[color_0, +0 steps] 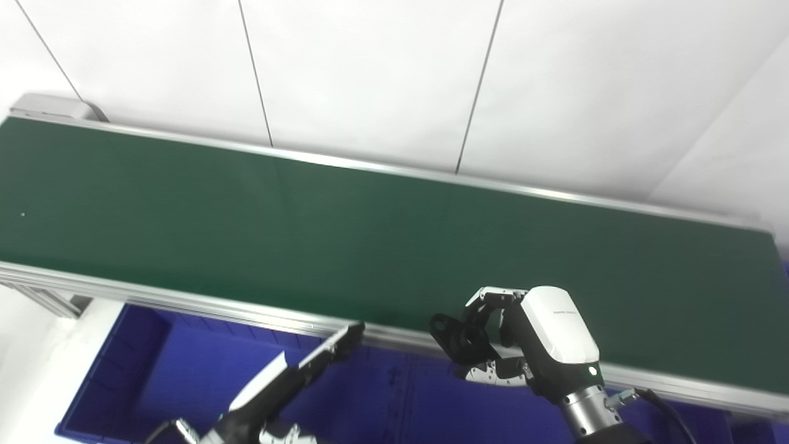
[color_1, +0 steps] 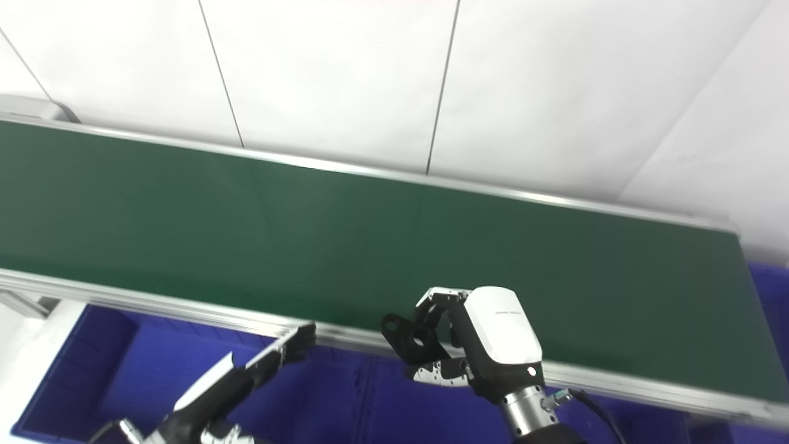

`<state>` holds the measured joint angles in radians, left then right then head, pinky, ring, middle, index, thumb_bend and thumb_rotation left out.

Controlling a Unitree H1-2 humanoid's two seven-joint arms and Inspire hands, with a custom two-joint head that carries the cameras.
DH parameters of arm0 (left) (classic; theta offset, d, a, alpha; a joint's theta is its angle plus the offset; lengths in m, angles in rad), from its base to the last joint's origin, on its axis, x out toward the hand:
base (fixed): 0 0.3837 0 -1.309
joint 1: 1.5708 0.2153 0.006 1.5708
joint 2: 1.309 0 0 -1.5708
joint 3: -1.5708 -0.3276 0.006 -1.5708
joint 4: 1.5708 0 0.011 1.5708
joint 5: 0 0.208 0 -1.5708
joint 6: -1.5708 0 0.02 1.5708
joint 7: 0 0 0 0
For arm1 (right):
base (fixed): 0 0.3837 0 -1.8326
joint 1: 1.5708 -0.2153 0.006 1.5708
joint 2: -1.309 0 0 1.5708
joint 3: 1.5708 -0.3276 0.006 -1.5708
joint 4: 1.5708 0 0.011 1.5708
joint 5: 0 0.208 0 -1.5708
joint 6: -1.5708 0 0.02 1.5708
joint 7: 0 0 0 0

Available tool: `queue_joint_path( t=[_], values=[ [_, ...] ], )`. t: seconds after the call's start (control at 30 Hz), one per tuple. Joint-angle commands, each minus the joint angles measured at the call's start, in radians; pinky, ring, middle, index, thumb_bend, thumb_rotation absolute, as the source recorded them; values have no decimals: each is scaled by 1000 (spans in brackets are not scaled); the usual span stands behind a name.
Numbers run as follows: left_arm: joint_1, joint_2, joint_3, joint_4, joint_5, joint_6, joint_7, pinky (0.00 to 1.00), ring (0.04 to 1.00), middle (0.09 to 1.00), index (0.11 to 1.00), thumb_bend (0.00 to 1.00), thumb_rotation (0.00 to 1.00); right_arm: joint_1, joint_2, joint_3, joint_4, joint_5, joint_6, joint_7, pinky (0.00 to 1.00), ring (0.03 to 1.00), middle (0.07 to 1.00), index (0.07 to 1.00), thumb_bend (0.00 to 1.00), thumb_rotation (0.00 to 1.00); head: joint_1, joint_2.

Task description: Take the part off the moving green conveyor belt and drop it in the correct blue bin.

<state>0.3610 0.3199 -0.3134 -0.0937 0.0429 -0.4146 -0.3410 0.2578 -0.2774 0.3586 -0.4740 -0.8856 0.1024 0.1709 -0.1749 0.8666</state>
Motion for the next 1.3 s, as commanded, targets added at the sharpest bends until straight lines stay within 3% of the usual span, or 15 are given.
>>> queue_joint_path(
  t=[0.0,0.23,0.57,0.7,0.77,0.8,0.87,0.93,0.97,1.0,1.03,1.1,1.23,1.27],
  values=[
    [-3,-4,7,-37,-19,-8,0,931,966,988,989,804,621,13,-6,-3,-20,7,-19,15,168,217,469,490,527,0,1,1],
    [-3,-12,13,-61,-35,31,0,932,967,991,991,810,606,50,-28,20,37,-21,1,120,146,210,470,491,528,0,14,36],
    [6,-22,26,-87,-35,61,0,920,956,985,985,831,626,4,-36,63,179,-129,14,201,174,254,472,491,530,0,8,55],
    [7,-25,27,-88,-31,64,1,916,953,983,983,837,626,-24,-34,100,212,-211,68,318,173,258,473,493,526,0,5,53],
    [8,-26,27,-88,-28,62,1,913,950,980,981,835,627,-38,-42,118,212,-250,87,393,235,338,481,494,525,3,5,52],
    [8,-27,26,-88,-29,62,1,915,951,980,981,835,625,-43,-44,123,212,-262,93,419,302,420,487,643,540,1,5,52],
    [8,-28,25,-89,-32,64,0,918,952,981,982,836,624,-47,-46,128,208,-286,104,459,405,530,625,746,596,258,6,52],
    [10,-28,23,-94,-34,71,-2,913,952,982,983,837,622,-41,-41,123,185,-313,115,483,399,528,633,798,608,416,11,51],
    [12,-29,23,-96,-30,73,0,911,951,982,983,838,622,-28,-34,113,164,-320,121,477,348,467,577,809,612,450,14,51],
    [13,-30,23,-98,-26,74,2,911,951,981,983,841,626,-19,-29,104,149,-325,125,474,248,342,462,813,618,447,15,51],
    [15,-31,23,-100,-22,74,3,910,950,981,983,841,627,-5,-25,94,122,-323,126,472,213,303,440,822,621,463,17,50],
    [17,-29,23,-102,-19,75,2,909,950,982,984,838,626,21,-20,74,76,-310,121,460,225,326,491,831,627,486,17,50],
    [19,-27,23,-104,-17,72,2,905,950,983,984,836,625,71,-1,39,-12,-290,115,444,144,223,359,838,638,511,15,51],
    [19,-26,23,-103,-23,73,0,910,953,983,984,831,617,89,7,27,-38,-274,115,433,189,291,435,838,641,515,24,48]
  ],
)
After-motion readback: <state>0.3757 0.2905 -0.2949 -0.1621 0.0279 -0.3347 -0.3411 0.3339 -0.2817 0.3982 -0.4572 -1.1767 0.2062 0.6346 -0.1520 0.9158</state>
